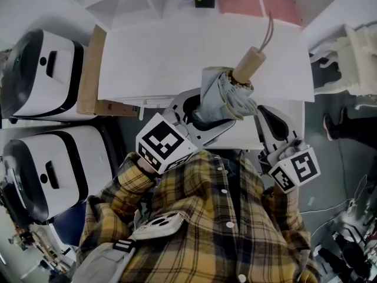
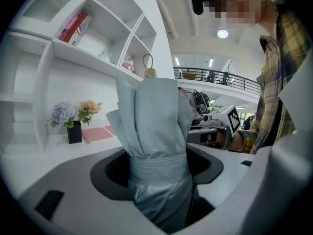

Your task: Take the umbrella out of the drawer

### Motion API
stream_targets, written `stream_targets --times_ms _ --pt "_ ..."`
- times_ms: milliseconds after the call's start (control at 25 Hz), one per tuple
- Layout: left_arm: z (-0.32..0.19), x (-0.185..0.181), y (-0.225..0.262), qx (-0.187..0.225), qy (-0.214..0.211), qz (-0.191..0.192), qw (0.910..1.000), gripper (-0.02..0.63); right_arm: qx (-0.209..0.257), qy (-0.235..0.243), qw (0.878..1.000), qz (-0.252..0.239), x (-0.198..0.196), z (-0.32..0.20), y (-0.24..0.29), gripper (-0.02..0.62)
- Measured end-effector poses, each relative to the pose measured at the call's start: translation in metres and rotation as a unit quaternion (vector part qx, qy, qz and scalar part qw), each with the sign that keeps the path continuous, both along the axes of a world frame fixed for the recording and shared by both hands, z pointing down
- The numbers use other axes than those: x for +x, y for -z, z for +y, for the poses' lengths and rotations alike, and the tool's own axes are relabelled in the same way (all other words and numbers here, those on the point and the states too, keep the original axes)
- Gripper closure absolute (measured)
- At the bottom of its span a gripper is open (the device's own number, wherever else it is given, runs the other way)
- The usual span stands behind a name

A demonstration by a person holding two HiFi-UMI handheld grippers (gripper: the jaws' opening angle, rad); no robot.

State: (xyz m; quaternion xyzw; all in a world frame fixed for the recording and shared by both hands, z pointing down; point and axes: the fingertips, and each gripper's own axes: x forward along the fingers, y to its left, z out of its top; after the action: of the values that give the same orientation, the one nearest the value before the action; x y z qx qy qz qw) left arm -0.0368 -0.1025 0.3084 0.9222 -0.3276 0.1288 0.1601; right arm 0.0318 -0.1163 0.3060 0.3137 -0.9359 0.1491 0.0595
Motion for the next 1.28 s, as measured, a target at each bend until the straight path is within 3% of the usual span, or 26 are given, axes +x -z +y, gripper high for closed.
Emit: stream_targets --times_ms 1280 --pt "0.011 0.01 0.003 -0.004 -0.019 -0.005 0.9998 0.29 -0.008 -0.003 1.0 -0.005 0.002 0.011 -0.003 0.578"
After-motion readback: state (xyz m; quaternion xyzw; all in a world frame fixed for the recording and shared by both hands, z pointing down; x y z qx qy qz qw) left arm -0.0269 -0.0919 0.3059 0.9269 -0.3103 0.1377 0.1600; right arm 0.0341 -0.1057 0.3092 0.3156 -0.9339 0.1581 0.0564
